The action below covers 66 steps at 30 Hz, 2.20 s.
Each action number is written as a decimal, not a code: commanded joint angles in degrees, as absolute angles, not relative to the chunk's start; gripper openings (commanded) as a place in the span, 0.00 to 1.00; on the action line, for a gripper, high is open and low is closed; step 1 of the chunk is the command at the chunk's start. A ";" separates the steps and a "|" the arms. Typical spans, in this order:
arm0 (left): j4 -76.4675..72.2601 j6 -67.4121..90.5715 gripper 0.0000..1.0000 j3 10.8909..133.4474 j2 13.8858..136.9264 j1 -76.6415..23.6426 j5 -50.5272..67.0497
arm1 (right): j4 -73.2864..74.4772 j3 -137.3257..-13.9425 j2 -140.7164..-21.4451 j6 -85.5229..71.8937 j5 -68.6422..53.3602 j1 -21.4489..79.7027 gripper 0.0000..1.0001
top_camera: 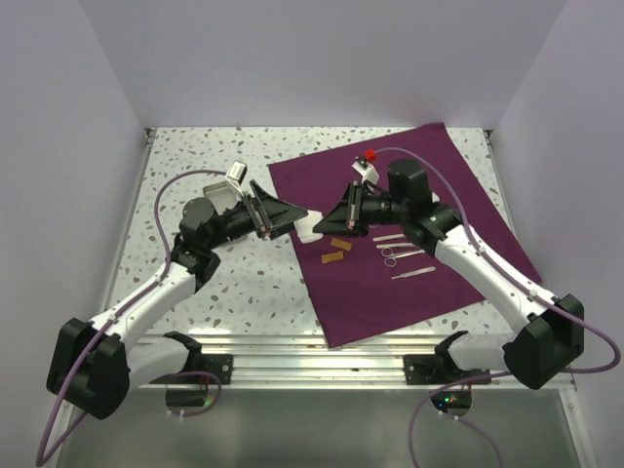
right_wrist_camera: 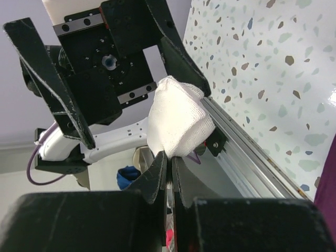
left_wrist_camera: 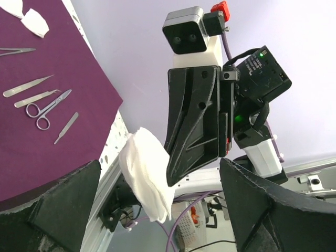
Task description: Prepare the surgical pack
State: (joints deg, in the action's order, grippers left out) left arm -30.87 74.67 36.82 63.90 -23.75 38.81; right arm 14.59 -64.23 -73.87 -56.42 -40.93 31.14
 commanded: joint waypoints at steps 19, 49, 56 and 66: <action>-40.52 79.02 0.00 35.59 73.04 -20.49 43.06 | 22.57 -71.89 -82.79 -45.19 -40.78 31.73 0.44; 3.96 29.62 0.00 72.68 118.65 14.94 51.25 | 43.86 -71.46 -87.89 -26.19 -34.28 20.57 0.63; 1.05 33.66 0.00 74.53 121.64 14.94 48.52 | 42.19 -70.66 -88.50 -27.51 -33.05 20.30 0.63; 4.92 34.45 0.19 79.62 123.57 14.68 43.34 | 37.97 -71.01 -90.70 -32.61 -31.29 19.25 0.62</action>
